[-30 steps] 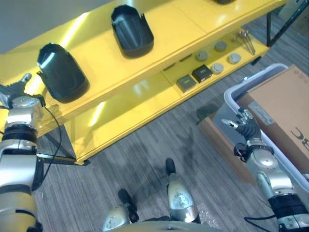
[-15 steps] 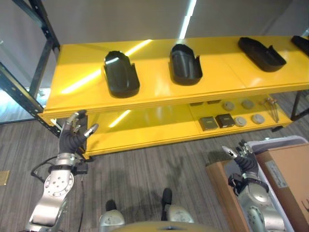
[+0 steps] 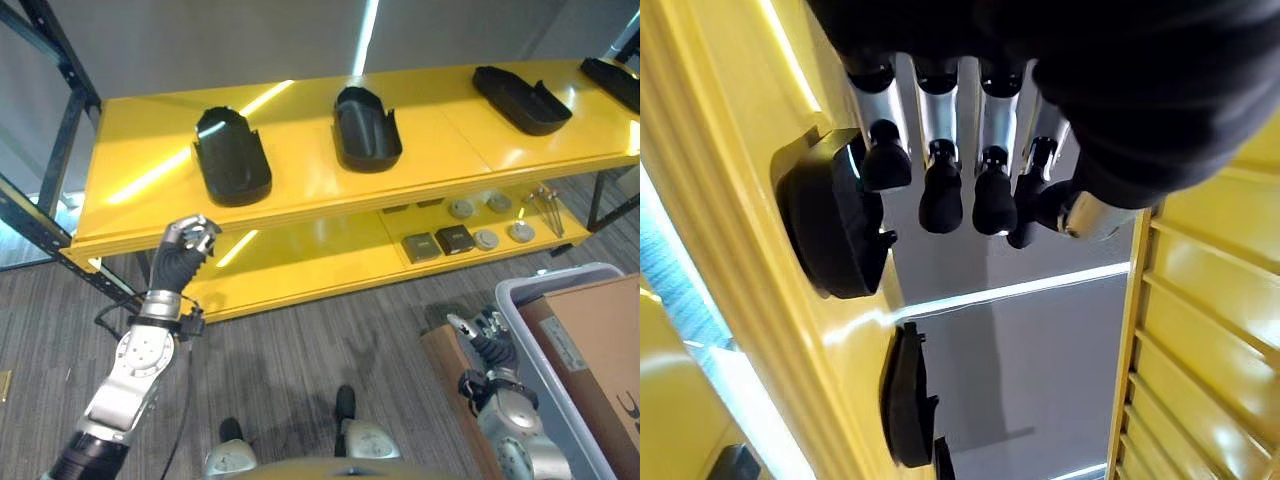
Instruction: Move parts from the plastic box to the shelf.
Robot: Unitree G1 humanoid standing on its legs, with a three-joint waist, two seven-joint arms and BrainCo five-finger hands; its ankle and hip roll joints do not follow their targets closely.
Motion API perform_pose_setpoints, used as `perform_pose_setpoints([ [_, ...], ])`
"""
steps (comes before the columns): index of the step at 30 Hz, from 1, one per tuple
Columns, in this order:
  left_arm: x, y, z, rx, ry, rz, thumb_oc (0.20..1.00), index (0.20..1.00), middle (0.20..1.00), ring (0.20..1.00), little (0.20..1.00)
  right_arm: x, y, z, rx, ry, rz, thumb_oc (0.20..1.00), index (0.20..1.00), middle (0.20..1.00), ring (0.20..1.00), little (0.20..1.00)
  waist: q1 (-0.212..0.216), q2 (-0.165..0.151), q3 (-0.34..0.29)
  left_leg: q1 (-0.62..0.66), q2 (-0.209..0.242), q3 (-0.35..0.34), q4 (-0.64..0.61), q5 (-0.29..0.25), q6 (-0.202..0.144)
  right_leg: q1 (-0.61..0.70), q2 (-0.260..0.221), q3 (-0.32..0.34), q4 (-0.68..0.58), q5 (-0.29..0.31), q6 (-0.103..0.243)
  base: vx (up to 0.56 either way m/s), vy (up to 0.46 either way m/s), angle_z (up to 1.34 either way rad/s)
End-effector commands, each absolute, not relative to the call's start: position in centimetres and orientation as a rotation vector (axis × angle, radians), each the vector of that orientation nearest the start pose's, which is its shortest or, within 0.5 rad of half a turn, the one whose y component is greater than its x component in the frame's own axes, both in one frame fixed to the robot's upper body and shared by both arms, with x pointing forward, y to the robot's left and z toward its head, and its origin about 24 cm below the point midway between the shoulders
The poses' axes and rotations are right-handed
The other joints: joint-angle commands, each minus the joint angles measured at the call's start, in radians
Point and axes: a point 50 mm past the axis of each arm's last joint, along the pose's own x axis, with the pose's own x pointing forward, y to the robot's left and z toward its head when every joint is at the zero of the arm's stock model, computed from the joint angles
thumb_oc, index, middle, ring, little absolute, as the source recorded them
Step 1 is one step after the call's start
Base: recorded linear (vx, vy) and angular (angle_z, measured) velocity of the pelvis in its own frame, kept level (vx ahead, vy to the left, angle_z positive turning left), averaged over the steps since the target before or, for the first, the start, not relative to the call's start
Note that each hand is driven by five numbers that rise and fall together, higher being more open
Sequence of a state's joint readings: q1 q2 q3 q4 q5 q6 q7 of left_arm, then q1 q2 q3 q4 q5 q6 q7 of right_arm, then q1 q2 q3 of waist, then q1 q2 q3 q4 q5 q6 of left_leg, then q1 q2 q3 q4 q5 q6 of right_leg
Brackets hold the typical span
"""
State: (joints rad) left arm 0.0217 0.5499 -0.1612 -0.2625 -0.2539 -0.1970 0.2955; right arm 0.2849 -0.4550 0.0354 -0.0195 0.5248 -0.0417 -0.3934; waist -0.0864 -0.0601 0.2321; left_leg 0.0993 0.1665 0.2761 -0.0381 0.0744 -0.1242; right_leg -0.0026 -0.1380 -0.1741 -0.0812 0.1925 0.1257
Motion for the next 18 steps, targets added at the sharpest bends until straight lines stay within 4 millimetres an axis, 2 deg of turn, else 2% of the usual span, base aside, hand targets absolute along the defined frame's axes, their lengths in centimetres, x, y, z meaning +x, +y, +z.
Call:
perform_pose_setpoints([
  [1,24.8,19.2,14.2,0.151,-0.497,0.060,0.200,0.200,0.200,0.200,0.200,20.0,-26.8,3.5,0.005,0.100,-0.435,1.000,1.000,1.000,1.000,1.000,-0.006,0.012,0.007,-0.057,0.037,-0.015,0.055,-0.028,0.031,0.040,-0.030,0.023,0.060,-0.120,0.055,0.01,-0.010,-0.06],
  [10,27.7,18.5,13.8,0.121,-0.442,0.171,0.200,0.200,0.200,0.200,0.200,20.4,-26.2,2.9,-0.012,0.135,-0.387,1.000,1.000,1.000,1.000,1.000,-0.046,0.002,-0.007,-0.046,0.051,0.008,0.061,-0.029,0.028,0.034,-0.018,0.055,0.067,-0.121,0.057,0.03,-0.023,-0.10],
  [18,29.1,18.3,13.0,0.117,-0.383,0.240,0.200,0.200,0.200,0.200,0.200,20.6,-25.9,2.5,-0.025,0.152,-0.358,1.000,1.000,1.000,1.000,1.000,-0.069,0.001,-0.009,-0.045,0.059,0.024,0.072,-0.030,0.027,0.024,-0.013,0.073,0.081,-0.125,0.055,0.01,-0.011,-0.10],
])
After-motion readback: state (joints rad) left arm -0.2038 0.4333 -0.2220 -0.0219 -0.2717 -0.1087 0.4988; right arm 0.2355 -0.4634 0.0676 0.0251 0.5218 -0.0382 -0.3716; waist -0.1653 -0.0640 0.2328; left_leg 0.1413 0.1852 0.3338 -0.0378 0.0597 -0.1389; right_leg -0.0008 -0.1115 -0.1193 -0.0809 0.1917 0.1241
